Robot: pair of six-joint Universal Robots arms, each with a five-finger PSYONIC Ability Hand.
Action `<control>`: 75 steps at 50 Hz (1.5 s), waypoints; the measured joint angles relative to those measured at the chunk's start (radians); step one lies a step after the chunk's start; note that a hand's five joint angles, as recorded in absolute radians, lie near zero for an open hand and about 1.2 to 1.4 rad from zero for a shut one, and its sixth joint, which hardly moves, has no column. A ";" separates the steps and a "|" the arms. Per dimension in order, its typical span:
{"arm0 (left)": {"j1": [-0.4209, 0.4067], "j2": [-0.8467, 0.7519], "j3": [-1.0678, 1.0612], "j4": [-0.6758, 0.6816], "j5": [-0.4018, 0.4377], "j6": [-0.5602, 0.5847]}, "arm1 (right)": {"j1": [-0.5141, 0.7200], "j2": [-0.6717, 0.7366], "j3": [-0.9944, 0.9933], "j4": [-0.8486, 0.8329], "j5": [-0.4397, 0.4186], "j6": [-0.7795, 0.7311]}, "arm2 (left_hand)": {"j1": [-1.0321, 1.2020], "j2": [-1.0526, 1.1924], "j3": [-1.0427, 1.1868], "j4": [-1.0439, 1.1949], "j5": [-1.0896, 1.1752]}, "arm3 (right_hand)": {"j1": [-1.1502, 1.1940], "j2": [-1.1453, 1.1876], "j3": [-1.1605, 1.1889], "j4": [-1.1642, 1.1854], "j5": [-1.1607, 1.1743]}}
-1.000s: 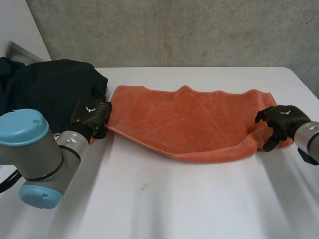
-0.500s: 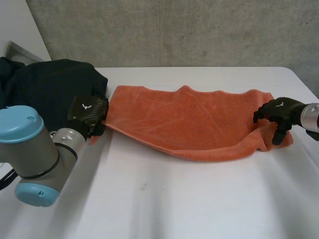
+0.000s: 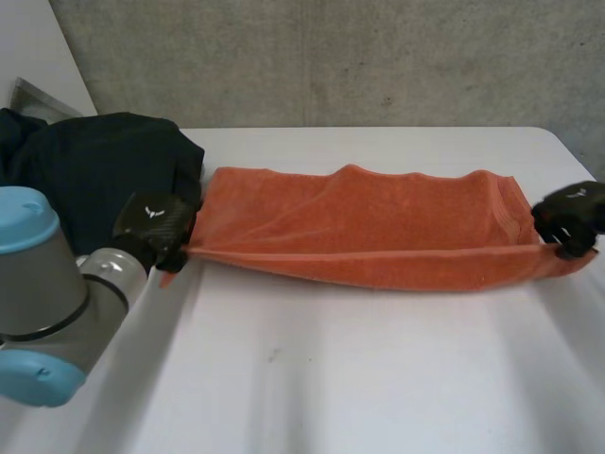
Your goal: Fold the laundry.
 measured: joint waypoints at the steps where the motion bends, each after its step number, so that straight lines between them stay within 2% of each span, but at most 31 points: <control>1: 0.001 0.014 -0.003 -0.031 0.000 0.013 | -0.013 -0.038 0.045 0.012 0.007 -0.006 | 0.000 0.000 0.000 0.000 0.000 | 0.000 0.000 0.000 0.000 0.000; 6: 0.005 0.090 -0.026 -0.203 0.003 0.084 | -0.067 -0.153 0.204 0.090 0.044 -0.088 | 0.000 0.000 0.000 0.000 0.000 | 0.000 0.000 0.000 0.000 0.000; 9: -0.006 0.136 -0.054 -0.384 0.005 0.164 | -0.113 -0.204 0.314 0.187 0.081 -0.240 | 0.000 0.000 0.000 0.000 0.000 | 0.000 0.000 0.003 0.000 0.000; 12: -0.022 0.147 -0.070 -0.519 0.008 0.237 | -0.132 -0.220 0.370 0.224 0.097 -0.329 | 0.000 0.000 0.000 0.000 0.000 | 0.000 0.000 0.004 0.001 0.000; 16: -0.042 0.110 -0.046 -0.574 0.004 0.314 | -0.129 -0.221 0.384 0.195 0.092 -0.339 | 0.000 0.000 0.000 0.000 0.000 | 0.000 0.000 0.004 0.001 0.000; 20: -0.056 0.034 0.057 -0.499 -0.007 0.357 | -0.100 -0.206 0.325 0.104 0.067 -0.255 | 0.000 0.000 0.000 0.000 0.000 | 0.000 0.000 0.004 0.001 0.000; 25: -0.068 -0.073 0.285 -0.309 -0.010 0.372 | -0.049 -0.175 0.162 -0.071 0.057 -0.088 | 0.000 0.000 0.000 0.000 0.000 | 0.000 0.000 0.004 0.001 0.000; 31: -0.066 -0.176 0.639 0.017 -0.004 0.361 | -0.010 -0.176 -0.045 -0.409 0.106 0.183 | 0.000 0.000 0.001 0.000 0.000 | 0.000 0.000 0.004 0.001 0.000; 34: -0.054 -0.194 0.769 0.176 -0.020 0.322 | -0.003 -0.210 -0.082 -0.598 0.151 0.309 | 0.000 0.000 0.001 0.000 0.000 | 0.000 0.000 0.004 0.001 0.000; 37: -0.044 -0.197 0.842 0.270 -0.042 0.266 | 0.002 -0.258 -0.077 -0.762 0.195 0.408 | 0.000 0.000 0.001 0.000 0.000 | 0.000 0.000 0.004 0.001 0.000; 42: -0.032 -0.193 0.891 0.272 -0.065 0.140 | 0.003 -0.320 -0.025 -0.871 0.207 0.472 | 0.000 0.000 0.001 0.000 0.000 | 0.000 0.000 0.004 0.002 0.002; 50: -0.020 -0.190 0.787 0.170 -0.054 0.048 | 0.007 -0.324 0.055 -0.785 0.146 0.461 | 0.000 0.000 0.001 0.000 0.000 | 0.000 0.000 0.004 0.005 0.021; 61: -0.029 -0.213 0.449 0.220 -0.002 0.054 | -0.008 -0.214 0.215 -0.618 0.067 0.354 | 0.000 0.000 0.001 0.000 0.000 | 0.000 0.000 0.004 0.005 0.025; 70: -0.068 -0.153 0.086 0.188 0.064 0.131 | -0.078 -0.197 0.438 -0.426 0.038 0.101 | 0.000 0.001 0.001 0.000 0.000 | 0.000 0.000 0.004 0.005 0.025; 75: -0.091 -0.036 -0.099 0.048 0.052 0.222 | -0.170 -0.272 0.523 -0.249 0.024 -0.068 | 0.000 0.001 0.001 0.000 0.000 | 0.000 0.000 0.004 0.005 0.025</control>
